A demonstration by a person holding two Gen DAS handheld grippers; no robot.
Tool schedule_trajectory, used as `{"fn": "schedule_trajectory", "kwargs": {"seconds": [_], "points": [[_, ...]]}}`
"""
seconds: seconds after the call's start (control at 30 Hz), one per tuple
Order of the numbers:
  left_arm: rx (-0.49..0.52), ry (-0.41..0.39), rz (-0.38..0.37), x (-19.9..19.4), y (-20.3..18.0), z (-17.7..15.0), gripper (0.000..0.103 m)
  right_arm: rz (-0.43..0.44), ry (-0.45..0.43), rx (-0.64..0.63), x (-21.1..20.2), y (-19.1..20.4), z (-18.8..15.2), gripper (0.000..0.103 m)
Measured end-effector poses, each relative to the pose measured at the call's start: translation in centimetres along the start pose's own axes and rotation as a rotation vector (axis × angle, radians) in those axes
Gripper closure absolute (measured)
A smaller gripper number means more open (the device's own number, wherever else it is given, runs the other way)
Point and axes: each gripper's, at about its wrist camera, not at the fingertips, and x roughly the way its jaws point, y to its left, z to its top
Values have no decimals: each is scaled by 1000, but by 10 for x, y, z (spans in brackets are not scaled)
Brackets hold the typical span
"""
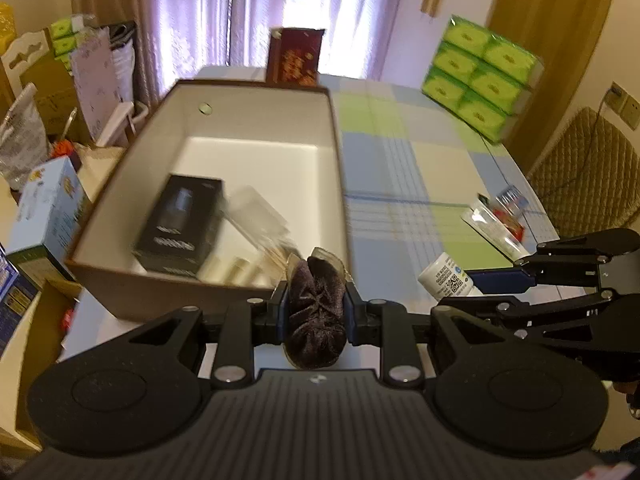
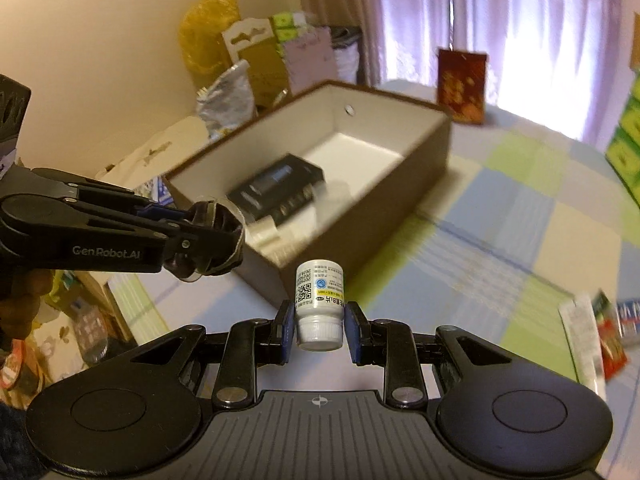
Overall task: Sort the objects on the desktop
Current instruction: 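Carry the hair tie and pill bottle over the cardboard box with both tools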
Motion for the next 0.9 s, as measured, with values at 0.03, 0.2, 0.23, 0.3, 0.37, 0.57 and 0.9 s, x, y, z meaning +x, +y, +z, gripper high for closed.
{"fn": "schedule_trajectory", "kwargs": {"seconds": [0.03, 0.2, 0.23, 0.3, 0.37, 0.57, 0.9], "points": [[2, -9, 4, -1, 7, 4, 81, -2, -9, -1, 4, 3, 6, 79], [26, -30, 18, 7, 32, 23, 81, -22, -45, 17, 25, 14, 32, 79], [27, -30, 16, 10, 36, 27, 81, -26, -47, 29, 30, 15, 36, 79], [33, -29, 10, 17, 43, 34, 81, -40, -47, 41, 39, 16, 44, 79], [44, -24, 13, 26, 49, 42, 81, -58, -48, 49, 48, 15, 52, 79], [48, 14, 1, 60, 63, 62, 81, -100, -33, 89, 73, 6, 70, 79], [33, 94, -1, 116, 75, 82, 80, -142, -9, 109, 108, -11, 94, 79]]}}
